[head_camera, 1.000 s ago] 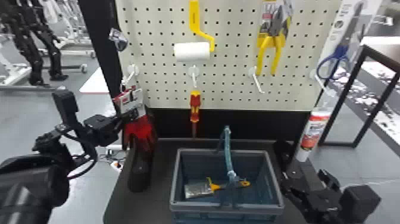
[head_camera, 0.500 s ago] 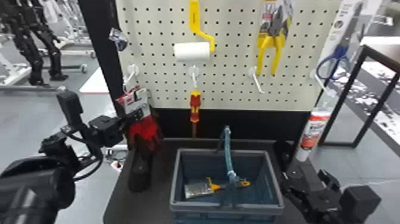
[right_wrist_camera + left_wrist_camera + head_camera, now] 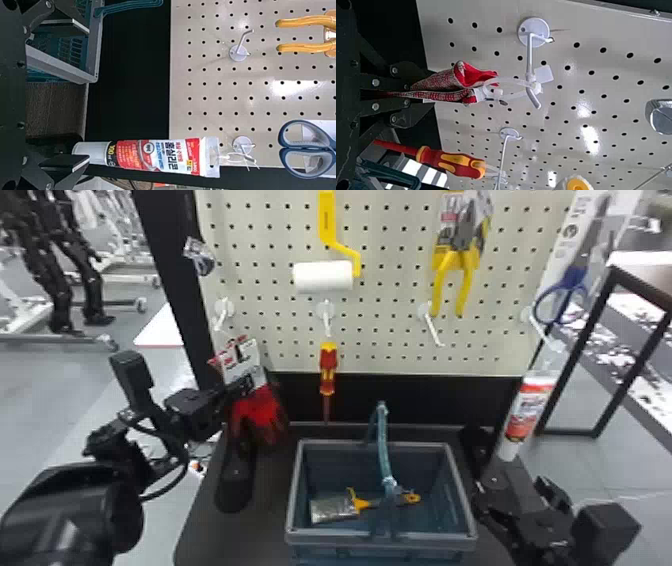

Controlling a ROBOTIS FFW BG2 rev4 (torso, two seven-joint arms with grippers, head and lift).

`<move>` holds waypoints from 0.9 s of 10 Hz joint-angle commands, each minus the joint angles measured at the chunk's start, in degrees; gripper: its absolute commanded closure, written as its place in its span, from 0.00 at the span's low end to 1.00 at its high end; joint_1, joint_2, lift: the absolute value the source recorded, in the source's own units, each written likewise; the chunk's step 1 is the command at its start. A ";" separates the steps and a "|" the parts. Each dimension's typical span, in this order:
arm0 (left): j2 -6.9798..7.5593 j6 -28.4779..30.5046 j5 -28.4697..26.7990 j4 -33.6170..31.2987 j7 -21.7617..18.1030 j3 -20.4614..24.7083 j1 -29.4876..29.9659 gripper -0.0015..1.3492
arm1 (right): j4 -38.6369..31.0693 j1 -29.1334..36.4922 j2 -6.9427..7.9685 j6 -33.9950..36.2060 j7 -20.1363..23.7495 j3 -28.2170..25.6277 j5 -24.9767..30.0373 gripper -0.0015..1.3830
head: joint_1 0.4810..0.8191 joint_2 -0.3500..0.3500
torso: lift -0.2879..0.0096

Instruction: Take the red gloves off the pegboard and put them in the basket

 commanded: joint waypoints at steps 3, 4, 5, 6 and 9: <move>-0.66 -3.70 0.19 -4.72 4.75 -0.46 2.56 0.90 | 0.12 0.11 -0.01 0.18 -0.09 -0.06 -0.23 0.12 | 0.20 0.50 | 0.63; -1.19 -4.31 0.46 -6.56 6.42 -0.46 3.44 0.90 | 0.12 0.11 -0.01 0.18 -0.09 -0.06 -0.23 0.12 | 0.20 0.50 | 0.63; -1.63 -4.75 0.63 -7.88 7.30 -0.54 3.97 0.90 | 0.21 0.11 -0.01 0.18 -0.09 -0.06 -0.23 0.12 | 0.20 0.50 | 0.63; -1.98 -5.46 0.99 -8.32 8.09 -1.16 4.32 0.90 | 0.21 0.11 -0.01 0.18 -0.09 -0.06 -0.23 0.12 | 0.20 0.50 | 0.63; -3.83 -6.69 6.08 -8.14 11.96 -3.97 6.43 0.90 | 0.29 0.02 0.08 0.18 -0.09 -0.06 -0.23 0.12 | 0.20 0.50 | 0.63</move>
